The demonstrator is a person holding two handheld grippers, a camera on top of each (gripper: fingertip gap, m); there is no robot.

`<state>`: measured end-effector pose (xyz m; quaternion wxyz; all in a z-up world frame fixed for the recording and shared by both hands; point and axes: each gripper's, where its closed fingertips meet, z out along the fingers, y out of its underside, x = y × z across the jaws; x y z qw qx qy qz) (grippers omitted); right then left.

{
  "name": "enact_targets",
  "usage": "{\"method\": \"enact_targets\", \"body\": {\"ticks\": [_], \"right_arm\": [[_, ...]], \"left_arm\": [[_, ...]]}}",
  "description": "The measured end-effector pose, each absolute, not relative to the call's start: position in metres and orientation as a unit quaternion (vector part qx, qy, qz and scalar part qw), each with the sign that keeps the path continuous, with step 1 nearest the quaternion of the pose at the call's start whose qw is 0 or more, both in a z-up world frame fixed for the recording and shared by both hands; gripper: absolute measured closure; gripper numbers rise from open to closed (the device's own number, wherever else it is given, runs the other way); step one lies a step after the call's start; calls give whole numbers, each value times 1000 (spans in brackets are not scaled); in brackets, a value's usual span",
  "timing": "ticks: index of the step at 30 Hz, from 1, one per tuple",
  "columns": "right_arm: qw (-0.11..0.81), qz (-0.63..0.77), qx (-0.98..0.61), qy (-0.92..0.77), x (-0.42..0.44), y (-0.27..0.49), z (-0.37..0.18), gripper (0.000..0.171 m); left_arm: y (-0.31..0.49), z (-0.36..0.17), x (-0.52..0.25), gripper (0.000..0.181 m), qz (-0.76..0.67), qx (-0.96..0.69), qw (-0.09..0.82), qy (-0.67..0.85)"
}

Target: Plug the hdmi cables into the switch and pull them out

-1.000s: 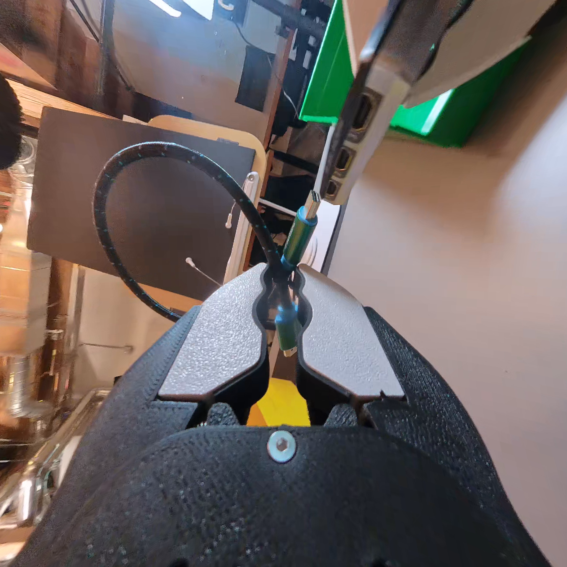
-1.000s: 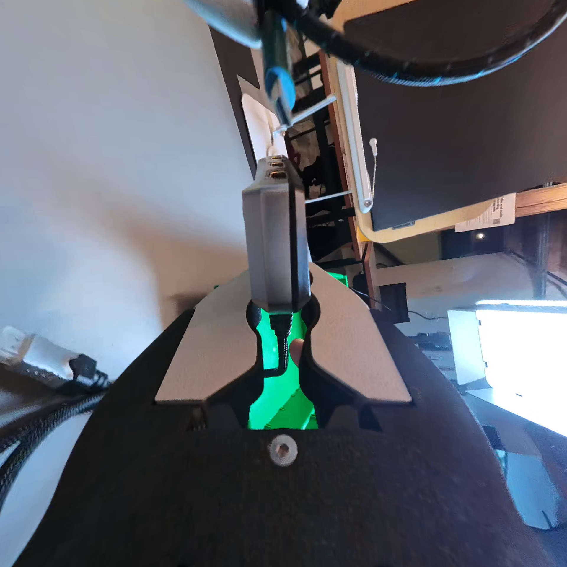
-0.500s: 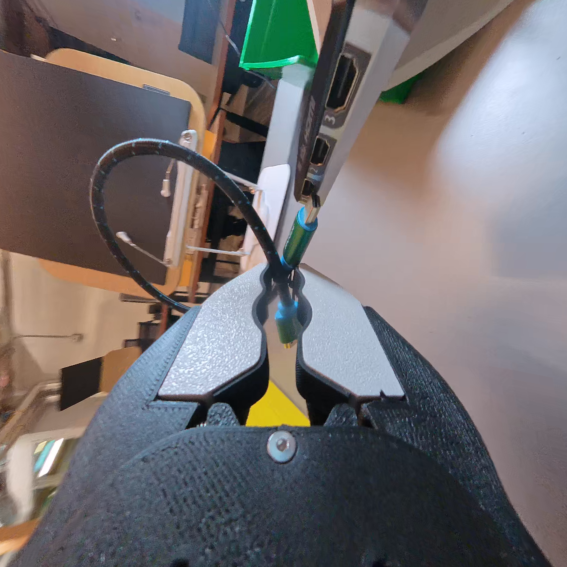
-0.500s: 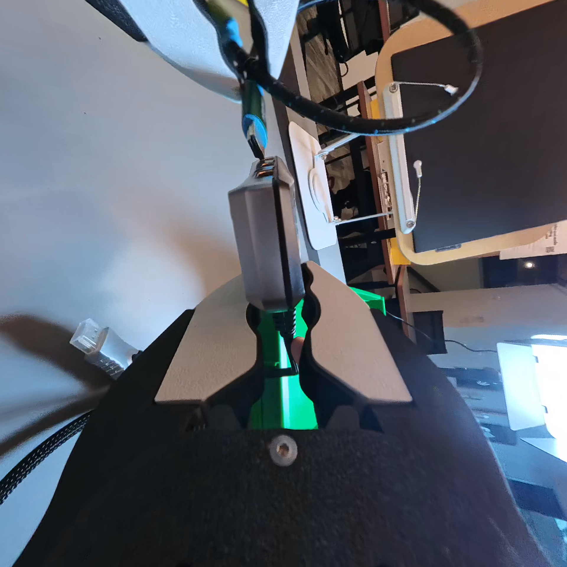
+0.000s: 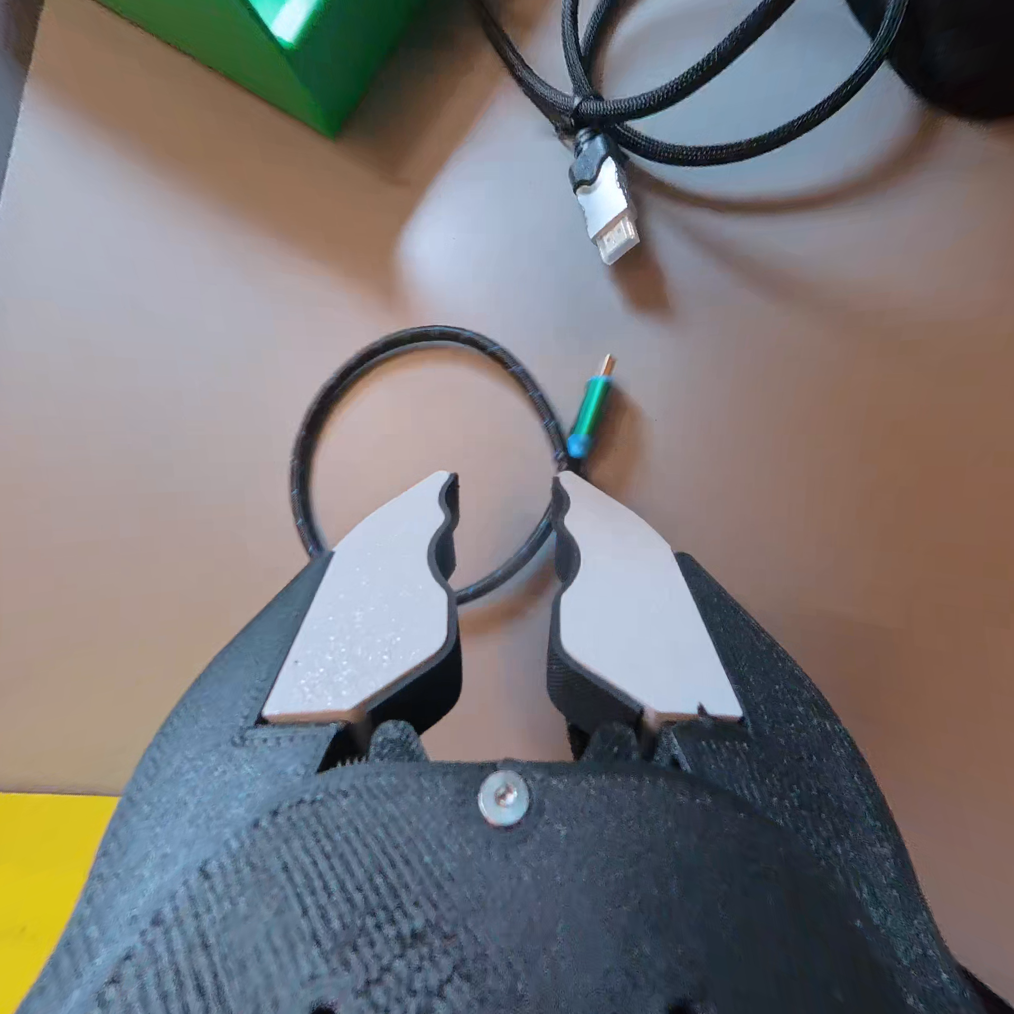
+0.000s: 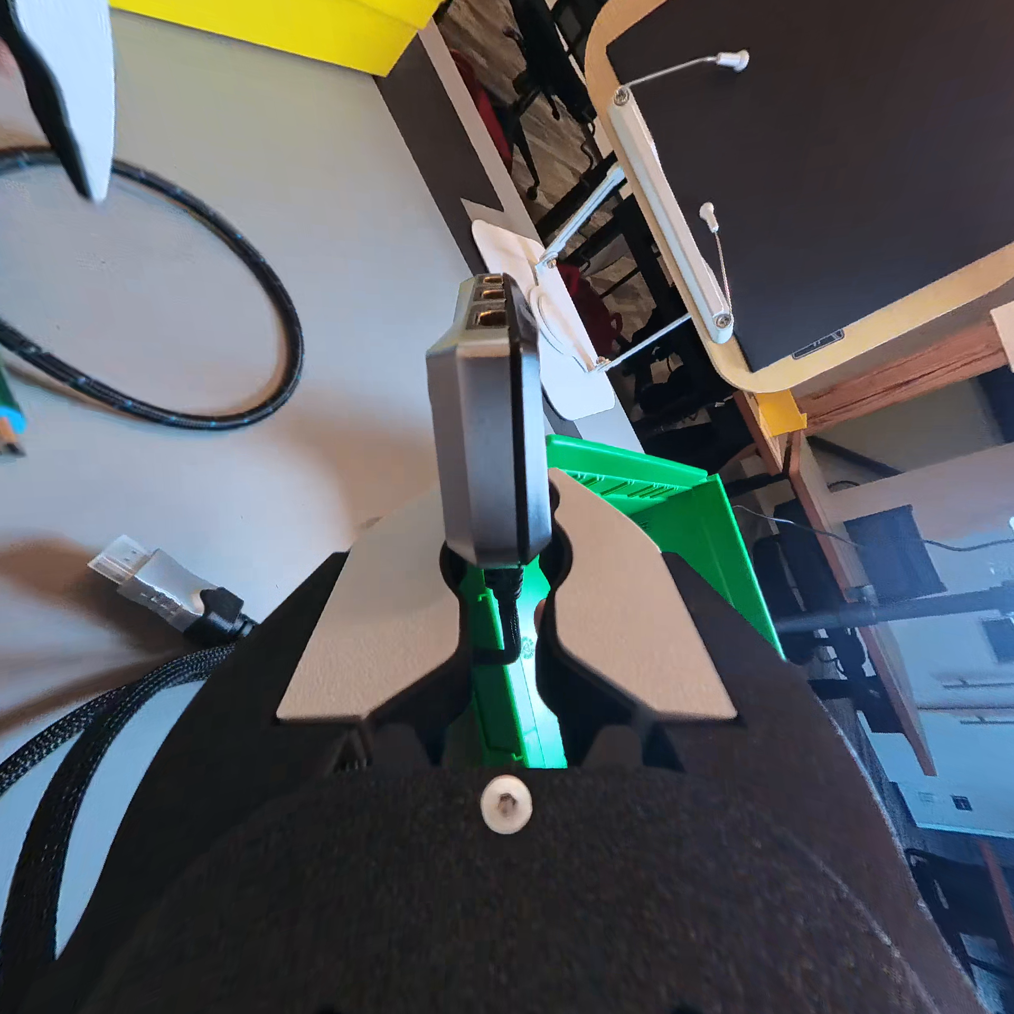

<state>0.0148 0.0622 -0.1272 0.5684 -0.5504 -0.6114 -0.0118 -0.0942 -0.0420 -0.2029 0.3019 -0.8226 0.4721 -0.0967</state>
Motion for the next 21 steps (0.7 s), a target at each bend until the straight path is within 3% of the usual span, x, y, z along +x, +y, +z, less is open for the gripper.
{"method": "enact_targets", "body": {"ticks": [4, 9, 14, 21], "right_arm": [[565, -3, -553, -612, 19, 63, -129, 148], [563, 14, -552, -615, 19, 63, -129, 148], [562, 8, -542, -624, 18, 59, -131, 147], [560, 12, -539, -629, 16, 58, -132, 147]], "left_arm": [[-67, -213, -119, 136, -128, -811, 271, 502], [-66, -242, -163, 139, -15, -808, 262, 528], [-60, -242, -146, 136, -77, -815, 281, 501], [-68, -239, -110, 130, -72, -746, 310, 585]]}}
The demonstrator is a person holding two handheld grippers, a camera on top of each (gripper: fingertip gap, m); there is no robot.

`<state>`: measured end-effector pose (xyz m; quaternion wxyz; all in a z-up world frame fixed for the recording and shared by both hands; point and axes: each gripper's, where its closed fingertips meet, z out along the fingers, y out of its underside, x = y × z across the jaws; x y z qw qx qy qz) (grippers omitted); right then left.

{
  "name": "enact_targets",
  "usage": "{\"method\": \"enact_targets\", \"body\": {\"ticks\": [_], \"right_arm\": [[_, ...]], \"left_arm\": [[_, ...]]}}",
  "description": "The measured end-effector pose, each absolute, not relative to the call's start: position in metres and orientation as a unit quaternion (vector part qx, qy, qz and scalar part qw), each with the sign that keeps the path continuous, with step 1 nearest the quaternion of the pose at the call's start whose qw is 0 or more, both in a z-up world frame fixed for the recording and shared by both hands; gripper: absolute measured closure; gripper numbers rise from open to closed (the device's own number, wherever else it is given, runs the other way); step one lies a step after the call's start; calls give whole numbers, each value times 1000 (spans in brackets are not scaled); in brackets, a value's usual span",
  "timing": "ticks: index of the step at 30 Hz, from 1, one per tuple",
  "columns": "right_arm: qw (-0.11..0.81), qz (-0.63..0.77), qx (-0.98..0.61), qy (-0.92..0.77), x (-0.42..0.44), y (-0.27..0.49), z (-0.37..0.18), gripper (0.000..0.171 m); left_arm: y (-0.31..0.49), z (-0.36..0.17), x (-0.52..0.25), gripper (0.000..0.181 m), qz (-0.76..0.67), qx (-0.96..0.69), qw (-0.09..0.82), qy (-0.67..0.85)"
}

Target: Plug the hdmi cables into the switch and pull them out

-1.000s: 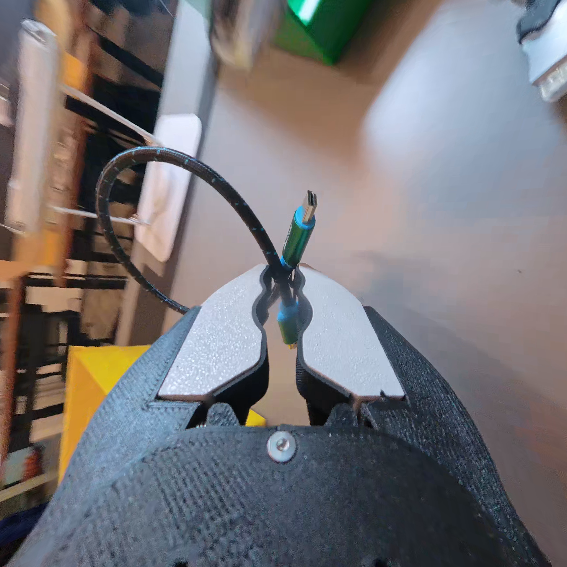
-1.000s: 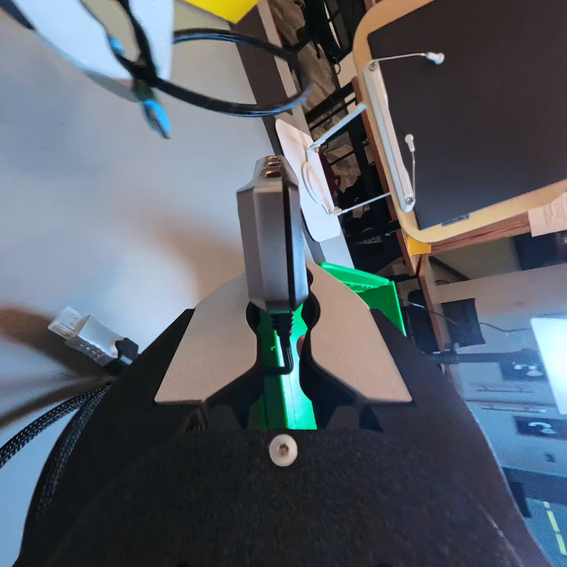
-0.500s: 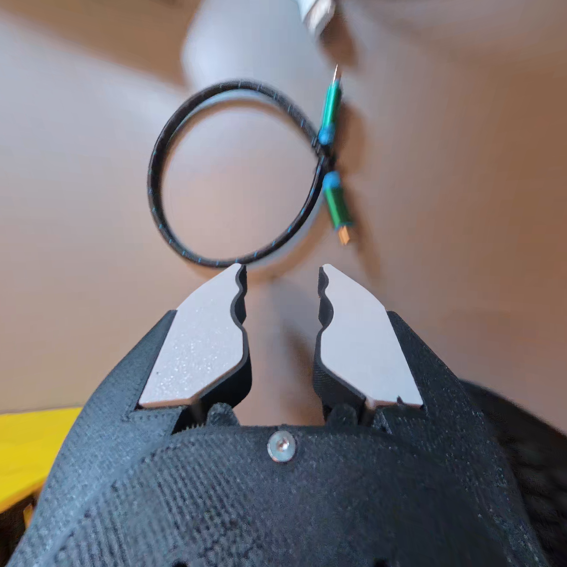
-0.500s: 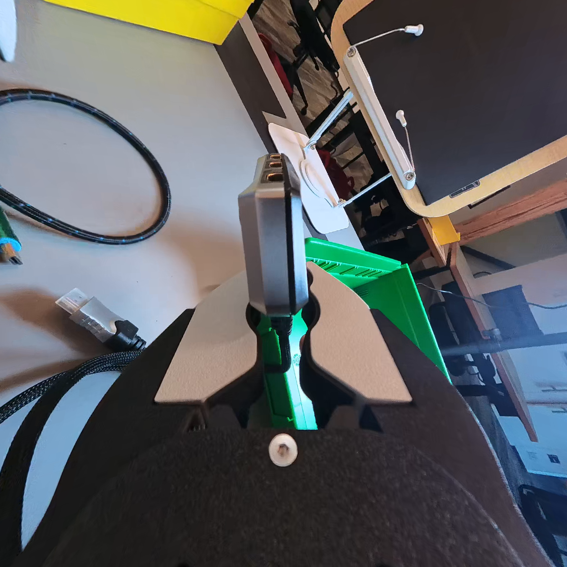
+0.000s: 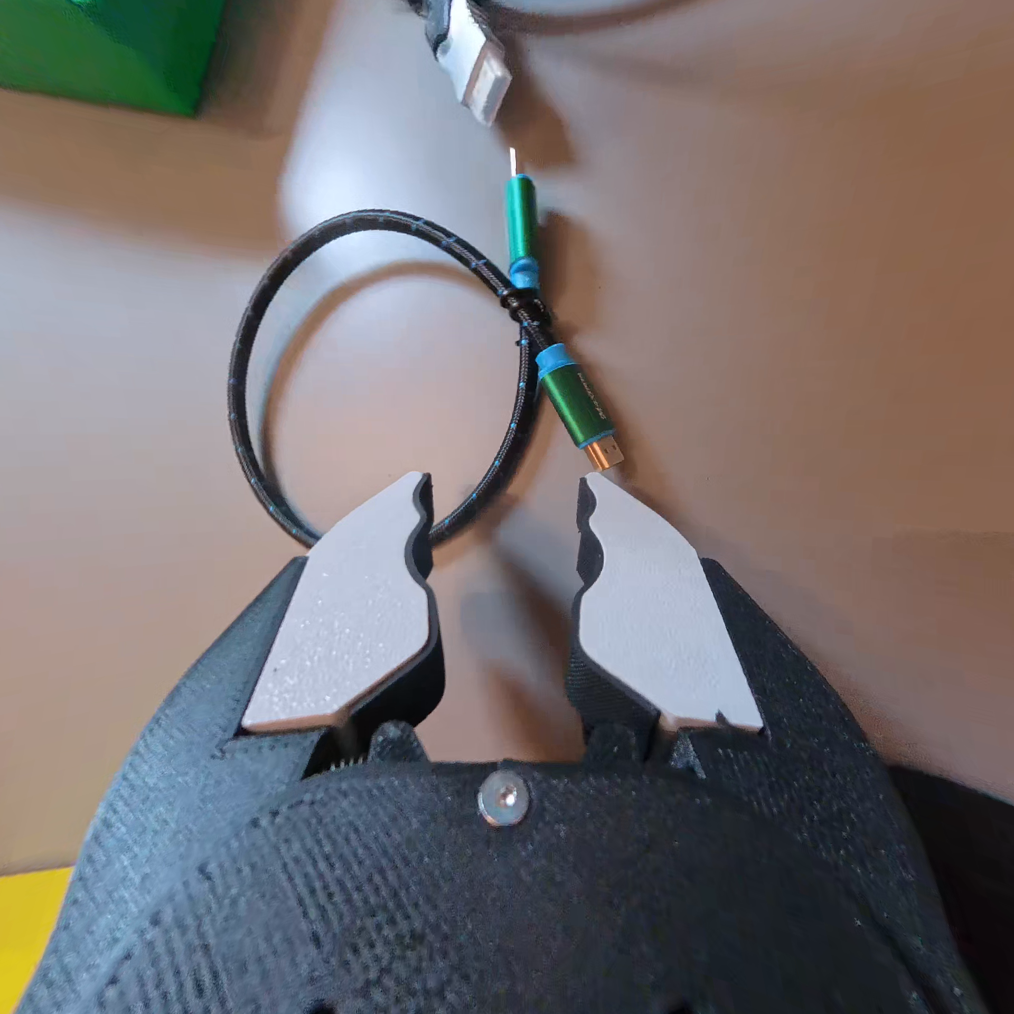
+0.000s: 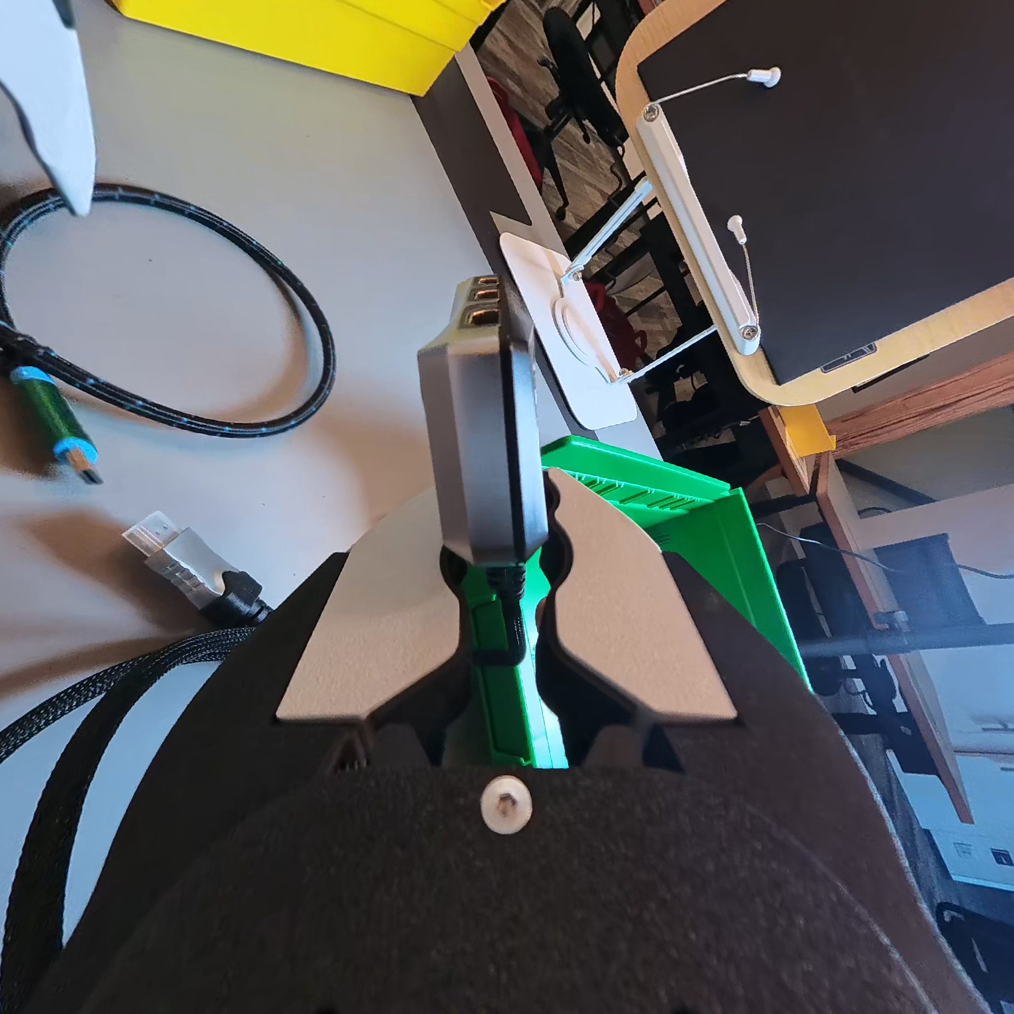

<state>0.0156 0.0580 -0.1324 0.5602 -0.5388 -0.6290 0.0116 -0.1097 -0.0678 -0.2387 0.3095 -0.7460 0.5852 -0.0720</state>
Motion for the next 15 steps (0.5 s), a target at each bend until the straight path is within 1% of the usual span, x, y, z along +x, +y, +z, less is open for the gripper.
{"method": "enact_targets", "body": {"ticks": [2, 5, 6, 9, 12, 15], "right_arm": [[561, 8, -537, -630, 16, 57, -132, 147], [563, 9, -536, -629, 17, 57, -131, 148], [563, 10, -536, -628, 17, 57, -130, 147], [564, 13, -537, -627, 19, 58, -129, 148], [565, 16, -538, -626, 20, 58, -129, 148], [565, 15, -536, -626, 20, 58, -129, 148]], "left_arm": [[-71, -239, -98, 138, -81, -738, 311, 594], [-90, -225, -65, 149, -157, -706, 333, 605], [-93, -221, -59, 149, -169, -697, 342, 608], [-87, -215, -67, 148, -144, -702, 353, 602], [-84, -227, -83, 142, -128, -725, 328, 592], [-84, -242, -87, 141, -106, -732, 302, 601]]}}
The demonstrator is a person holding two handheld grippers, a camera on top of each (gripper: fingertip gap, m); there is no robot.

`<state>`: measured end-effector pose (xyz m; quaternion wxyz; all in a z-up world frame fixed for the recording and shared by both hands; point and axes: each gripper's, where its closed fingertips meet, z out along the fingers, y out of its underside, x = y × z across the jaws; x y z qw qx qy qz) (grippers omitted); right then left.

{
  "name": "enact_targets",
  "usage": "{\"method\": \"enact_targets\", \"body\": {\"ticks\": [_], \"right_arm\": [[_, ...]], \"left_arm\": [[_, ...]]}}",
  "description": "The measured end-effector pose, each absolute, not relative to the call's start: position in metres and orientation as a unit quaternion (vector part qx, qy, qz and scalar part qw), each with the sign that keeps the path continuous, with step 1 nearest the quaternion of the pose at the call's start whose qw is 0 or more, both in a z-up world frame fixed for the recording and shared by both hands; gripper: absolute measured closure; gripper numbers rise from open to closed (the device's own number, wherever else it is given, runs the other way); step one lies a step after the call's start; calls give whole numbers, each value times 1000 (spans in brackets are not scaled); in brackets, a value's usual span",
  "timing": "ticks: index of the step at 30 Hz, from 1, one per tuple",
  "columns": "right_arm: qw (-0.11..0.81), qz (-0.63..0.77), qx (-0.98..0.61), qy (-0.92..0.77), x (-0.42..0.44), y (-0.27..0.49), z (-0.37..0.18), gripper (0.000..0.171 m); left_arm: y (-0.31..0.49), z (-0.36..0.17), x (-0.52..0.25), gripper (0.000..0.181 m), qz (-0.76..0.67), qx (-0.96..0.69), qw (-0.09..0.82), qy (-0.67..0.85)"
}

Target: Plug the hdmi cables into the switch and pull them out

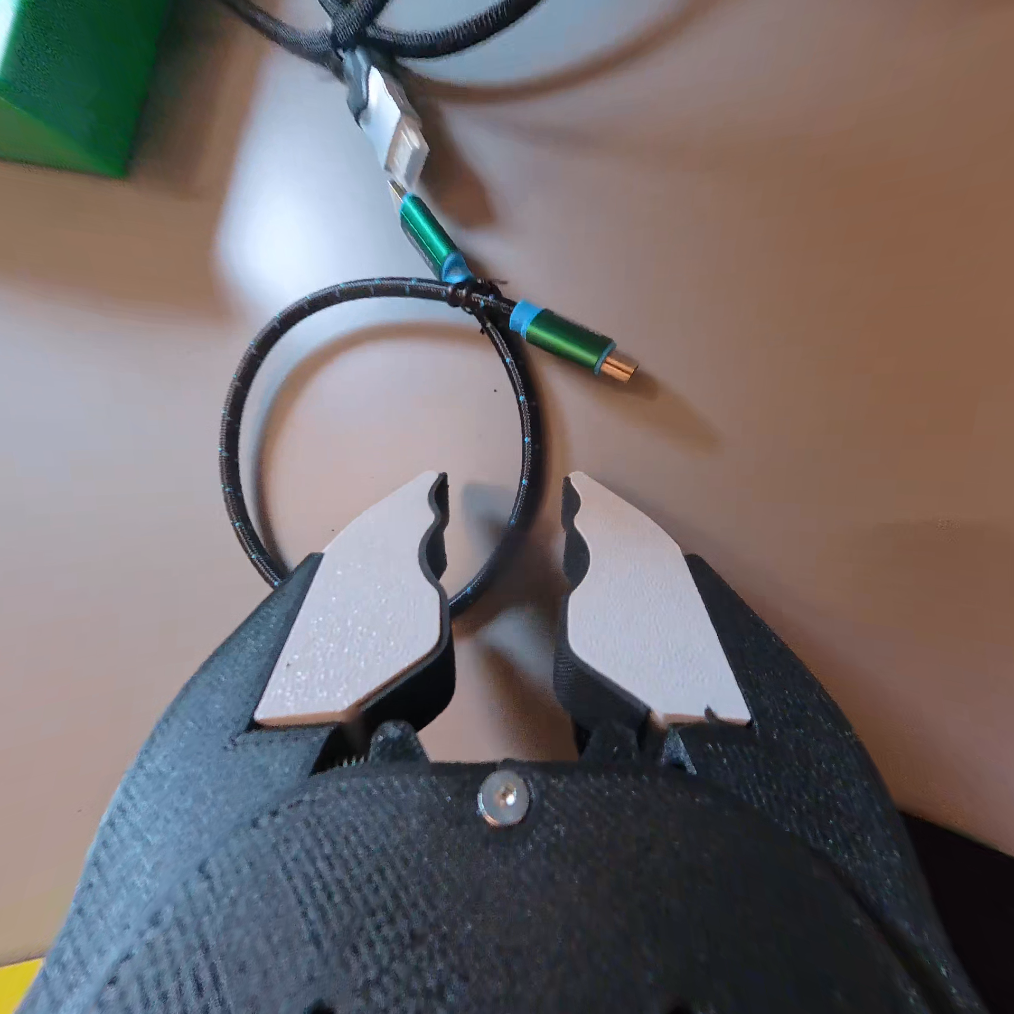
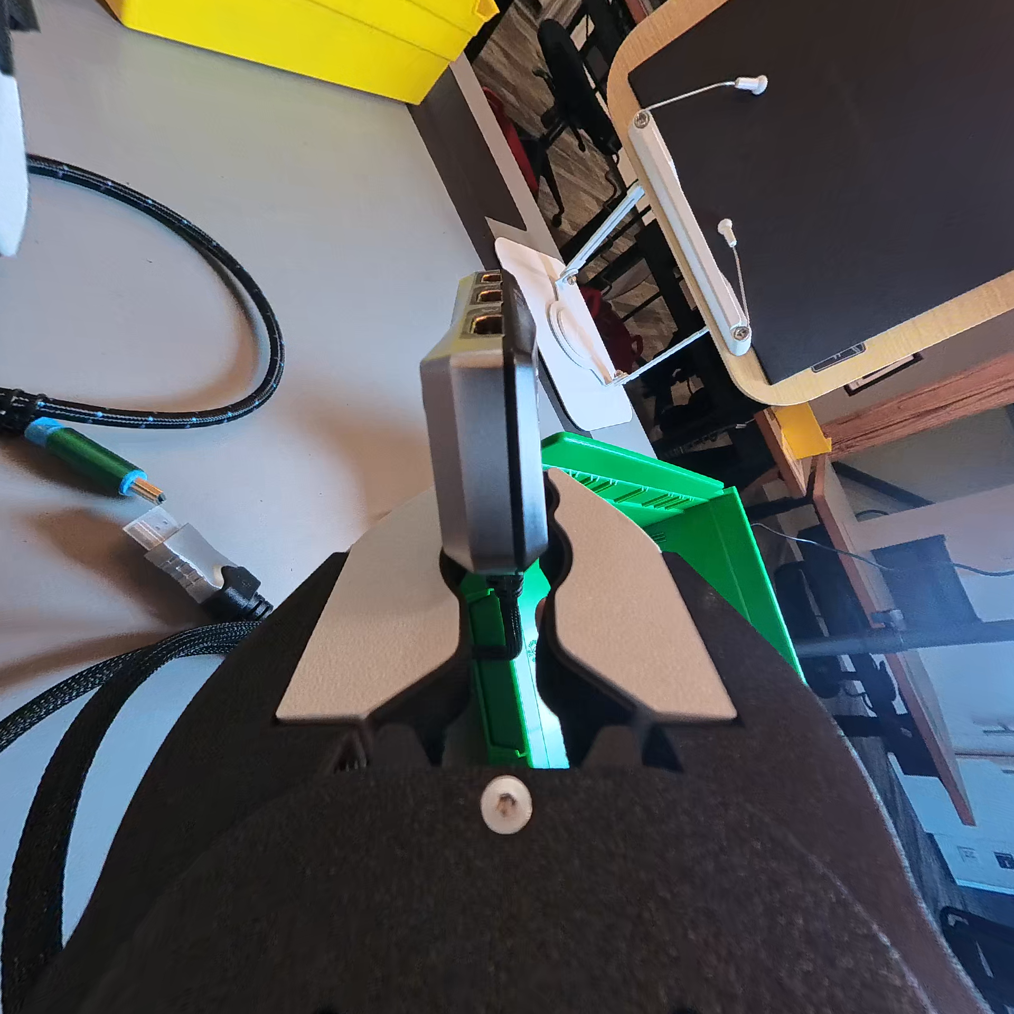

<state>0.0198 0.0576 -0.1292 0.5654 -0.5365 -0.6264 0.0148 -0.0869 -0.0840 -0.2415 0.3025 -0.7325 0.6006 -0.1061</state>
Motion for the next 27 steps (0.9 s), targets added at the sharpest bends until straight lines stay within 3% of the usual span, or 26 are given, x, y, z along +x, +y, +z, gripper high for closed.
{"method": "enact_targets", "body": {"ticks": [5, 14, 19, 24, 27], "right_arm": [[567, 16, -536, -626, 22, 57, -129, 148], [568, 17, -535, -625, 23, 57, -129, 148], [569, 21, -537, -622, 23, 58, -128, 148], [570, 25, -536, -622, 20, 57, -126, 148], [571, 16, -531, -626, 19, 55, -126, 148]], "left_arm": [[-83, -244, -89, 174, -71, -720, 299, 623], [-74, -207, -105, 174, -6, -692, 363, 624], [-79, -157, -129, 176, 52, -664, 404, 627], [-98, -101, -134, 181, 26, -655, 386, 649], [-90, -115, -129, 181, 12, -679, 304, 669]]}}
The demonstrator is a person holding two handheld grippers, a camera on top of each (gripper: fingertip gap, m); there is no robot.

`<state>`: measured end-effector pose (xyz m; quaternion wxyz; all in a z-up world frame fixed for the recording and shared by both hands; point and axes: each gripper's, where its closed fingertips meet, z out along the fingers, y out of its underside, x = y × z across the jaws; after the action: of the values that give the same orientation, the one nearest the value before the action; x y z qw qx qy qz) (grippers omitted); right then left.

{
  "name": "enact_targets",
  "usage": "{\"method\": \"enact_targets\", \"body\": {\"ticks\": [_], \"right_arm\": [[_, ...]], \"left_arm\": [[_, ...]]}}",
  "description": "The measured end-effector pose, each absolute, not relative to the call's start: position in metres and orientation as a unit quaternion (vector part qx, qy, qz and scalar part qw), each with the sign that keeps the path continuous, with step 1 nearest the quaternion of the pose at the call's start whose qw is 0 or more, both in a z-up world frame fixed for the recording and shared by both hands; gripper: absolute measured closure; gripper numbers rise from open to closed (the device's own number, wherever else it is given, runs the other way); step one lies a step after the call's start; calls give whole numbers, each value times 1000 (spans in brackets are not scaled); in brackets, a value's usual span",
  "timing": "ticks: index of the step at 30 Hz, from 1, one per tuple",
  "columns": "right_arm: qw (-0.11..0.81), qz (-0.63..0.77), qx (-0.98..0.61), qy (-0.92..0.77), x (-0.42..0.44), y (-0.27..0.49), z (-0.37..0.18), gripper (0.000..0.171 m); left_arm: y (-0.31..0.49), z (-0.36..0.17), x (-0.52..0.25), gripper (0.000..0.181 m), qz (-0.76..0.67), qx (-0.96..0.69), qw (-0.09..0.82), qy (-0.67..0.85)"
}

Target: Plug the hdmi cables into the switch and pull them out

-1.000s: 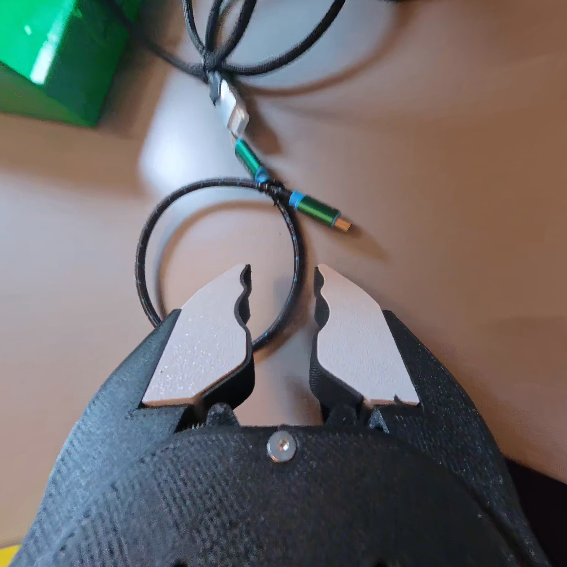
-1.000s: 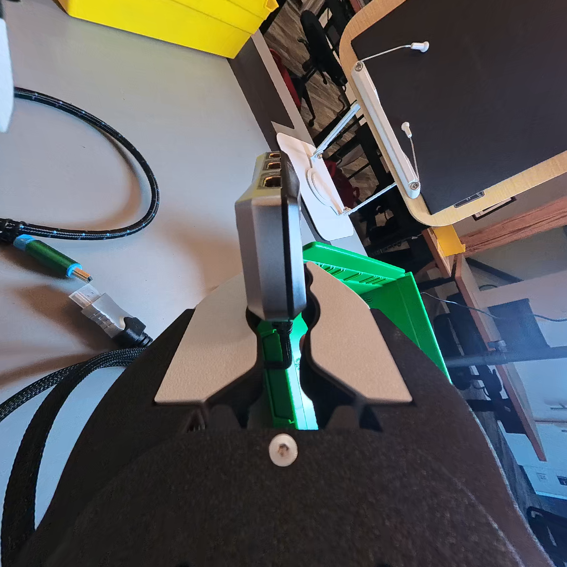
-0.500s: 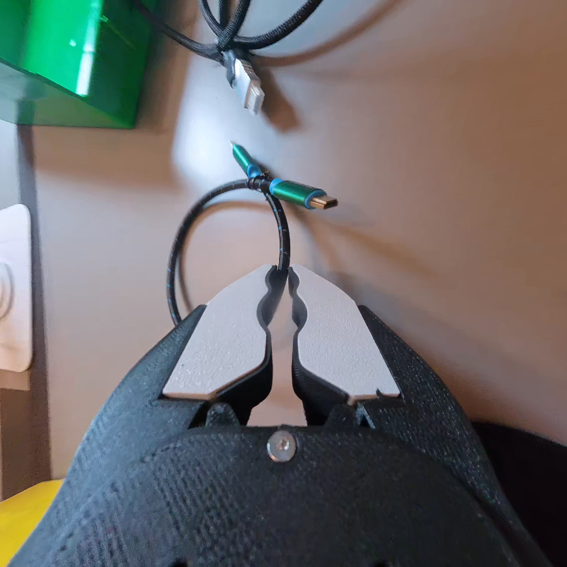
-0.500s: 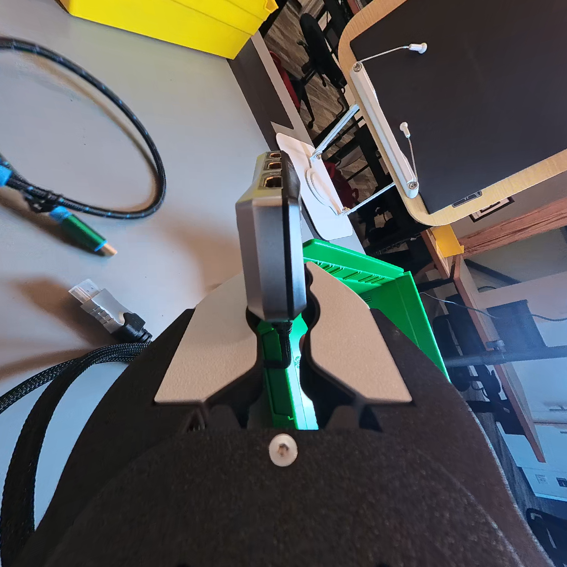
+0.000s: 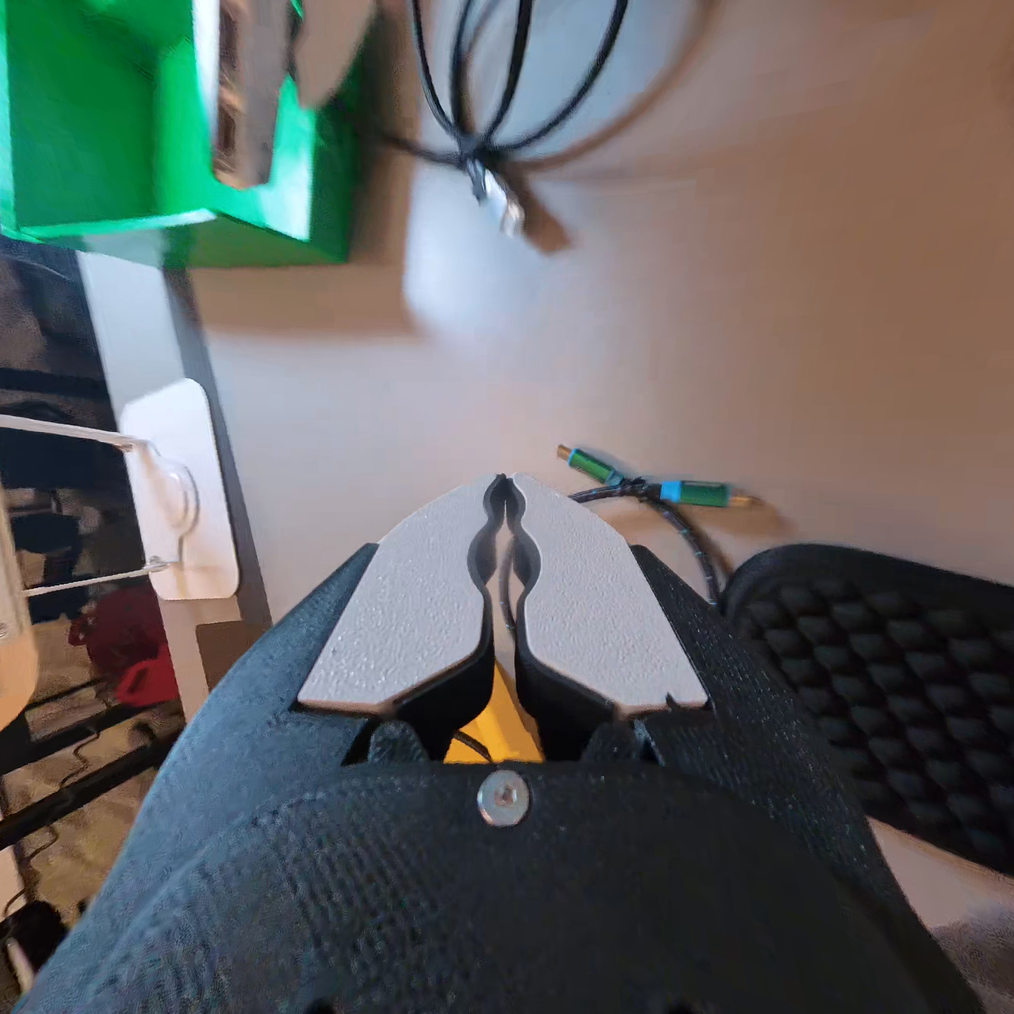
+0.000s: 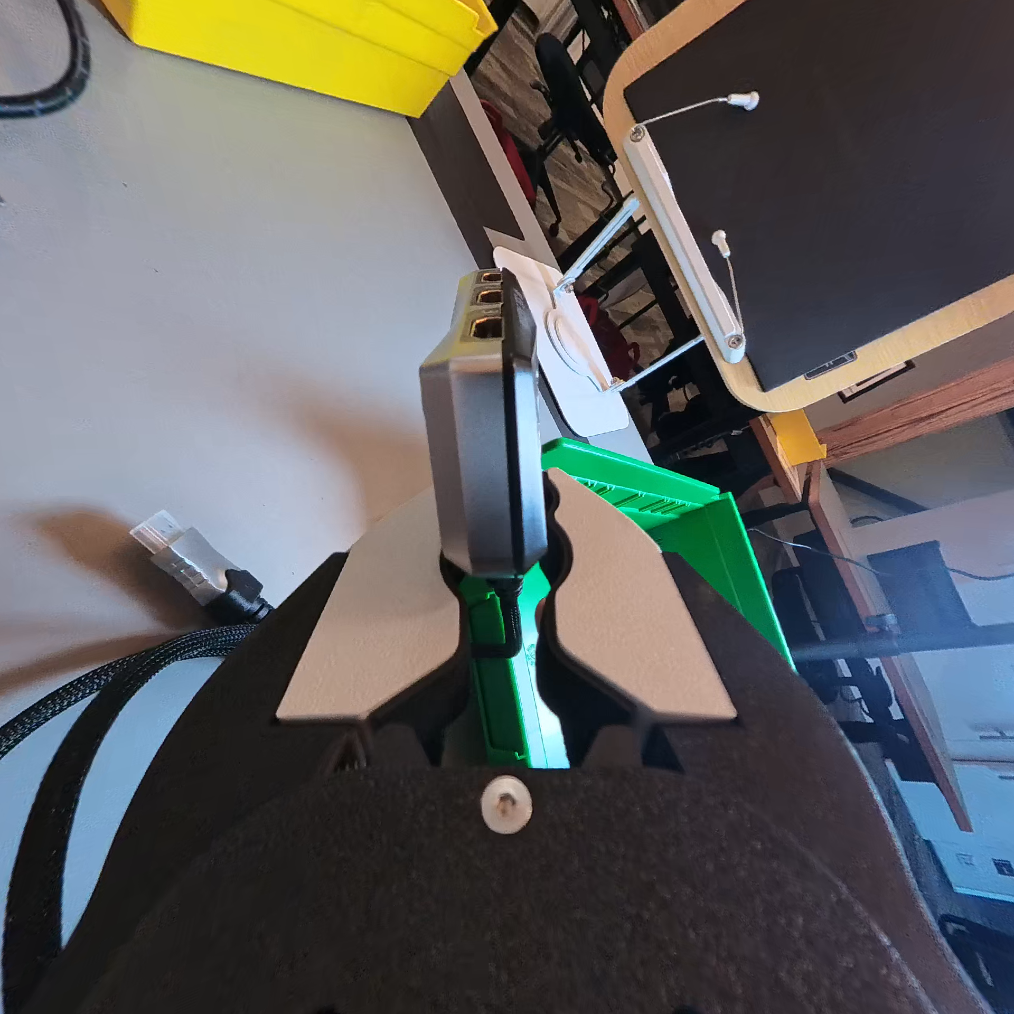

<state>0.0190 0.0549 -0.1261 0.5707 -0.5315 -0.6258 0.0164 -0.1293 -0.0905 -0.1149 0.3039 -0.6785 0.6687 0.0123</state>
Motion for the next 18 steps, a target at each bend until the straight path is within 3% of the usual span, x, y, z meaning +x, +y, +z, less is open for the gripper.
{"method": "enact_targets", "body": {"ticks": [5, 9, 13, 15, 18], "right_arm": [[573, 12, -528, -627, 25, 54, -127, 148], [572, 29, -535, -621, 29, 58, -126, 148], [572, 36, -535, -621, 27, 58, -125, 148], [572, 32, -534, -623, 25, 57, -126, 148], [572, 24, -530, -625, 24, 54, -127, 148]], "left_arm": [[-90, -150, -131, 180, -21, -690, 271, 671], [-129, -187, -167, 155, -49, -740, 220, 634], [-156, -233, -200, 149, -35, -775, 185, 603], [-154, -240, -199, 162, -39, -777, 206, 593], [-151, -242, -198, 163, -40, -779, 199, 593]]}}
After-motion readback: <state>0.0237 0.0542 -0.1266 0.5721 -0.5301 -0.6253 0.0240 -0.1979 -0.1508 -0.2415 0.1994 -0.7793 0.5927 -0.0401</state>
